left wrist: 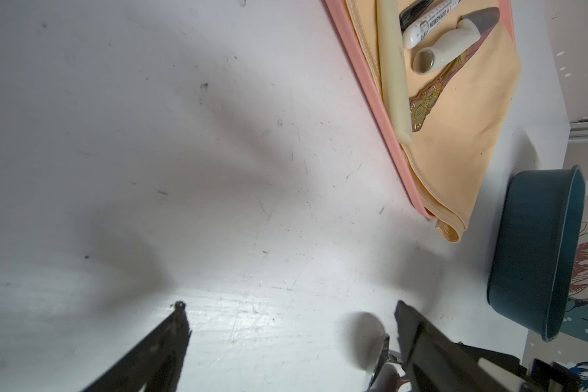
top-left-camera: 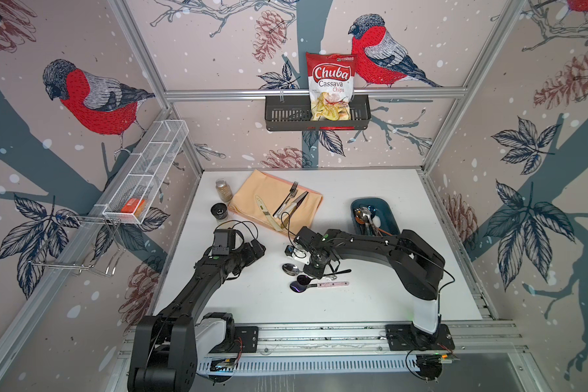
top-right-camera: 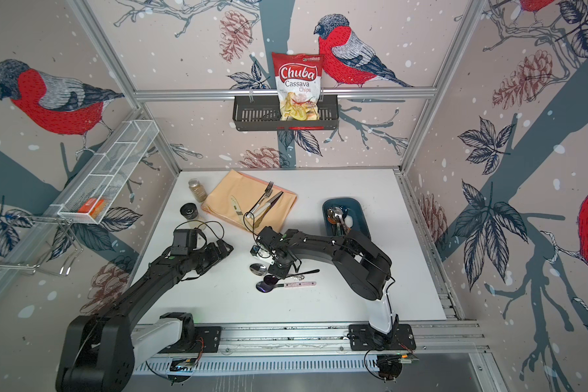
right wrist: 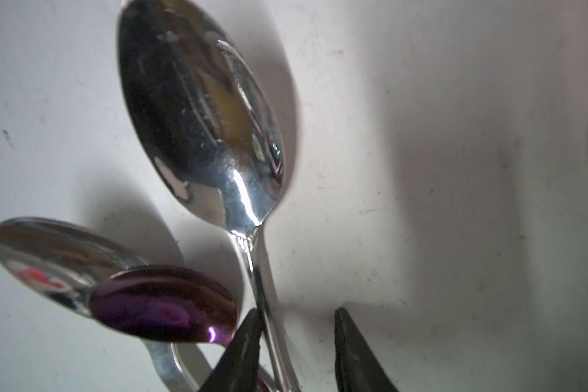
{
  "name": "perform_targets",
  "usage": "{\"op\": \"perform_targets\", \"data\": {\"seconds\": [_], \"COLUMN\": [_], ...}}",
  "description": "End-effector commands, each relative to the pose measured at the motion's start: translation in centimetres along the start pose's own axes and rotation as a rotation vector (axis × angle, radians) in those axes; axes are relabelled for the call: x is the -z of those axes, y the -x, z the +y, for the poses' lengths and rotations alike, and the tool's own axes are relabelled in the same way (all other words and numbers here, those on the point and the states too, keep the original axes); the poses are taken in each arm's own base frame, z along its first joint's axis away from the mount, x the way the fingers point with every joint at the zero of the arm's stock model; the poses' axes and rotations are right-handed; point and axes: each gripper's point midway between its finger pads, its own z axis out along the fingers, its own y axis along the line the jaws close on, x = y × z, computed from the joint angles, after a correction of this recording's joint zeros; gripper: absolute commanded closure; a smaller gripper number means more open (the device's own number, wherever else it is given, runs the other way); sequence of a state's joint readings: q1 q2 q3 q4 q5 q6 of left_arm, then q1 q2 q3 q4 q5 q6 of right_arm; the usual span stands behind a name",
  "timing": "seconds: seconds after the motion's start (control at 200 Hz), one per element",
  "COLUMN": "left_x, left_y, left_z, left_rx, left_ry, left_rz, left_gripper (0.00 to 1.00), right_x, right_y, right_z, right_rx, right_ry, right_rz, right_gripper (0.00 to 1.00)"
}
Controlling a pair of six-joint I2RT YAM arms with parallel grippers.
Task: Put the spoon into the storage box
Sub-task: Pick up the spoon from the center of the board.
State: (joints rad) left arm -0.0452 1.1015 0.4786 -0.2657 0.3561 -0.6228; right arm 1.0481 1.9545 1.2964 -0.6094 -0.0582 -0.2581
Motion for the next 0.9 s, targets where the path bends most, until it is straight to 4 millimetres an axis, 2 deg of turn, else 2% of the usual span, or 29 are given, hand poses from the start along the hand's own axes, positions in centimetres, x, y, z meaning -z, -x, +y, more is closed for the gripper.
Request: {"op": "perform_targets", "data": {"seconds": [0.0, 0.185, 0.625, 0.785, 0.896], "left_x": [0.2, 0.3, 0.7, 1.1, 1.3], "left_y": [0.4, 0.7, 1.0, 1.4, 1.6], "left_z": [-0.5, -0.7, -0.8, -0.7, -0.8], "left_rx": [-0.02, -0.027, -0.029, -0.025, -0.024], "left_ry": [-0.024, -0.026, -0.03, -0.022, -0.024], "left_rz": [-0.007, -0.012, -0.026, -0.041, -0.053], "left_gripper": [0.04, 0.04, 0.04, 0.04, 0.04], "right_x": [-0.6, -1.3, -2.5, -2.8, -2.4], "right_y": [-0.7, -0.6, -0.9, -0.6, 0.4], "right_z": [-0.6, -1.0, 0.7, 0.5, -0.3], "right_rx": [-0.016, -0.028, -0.022, -0.037, -0.062], "right_ry": [-0.038, -0.05, -0.002, -0.02, -0.051], "right_rz": [0.053, 0.092, 0.141, 0.136, 0.092], "right_gripper": [0.64, 0.69, 0.85, 0.91, 0.94]}}
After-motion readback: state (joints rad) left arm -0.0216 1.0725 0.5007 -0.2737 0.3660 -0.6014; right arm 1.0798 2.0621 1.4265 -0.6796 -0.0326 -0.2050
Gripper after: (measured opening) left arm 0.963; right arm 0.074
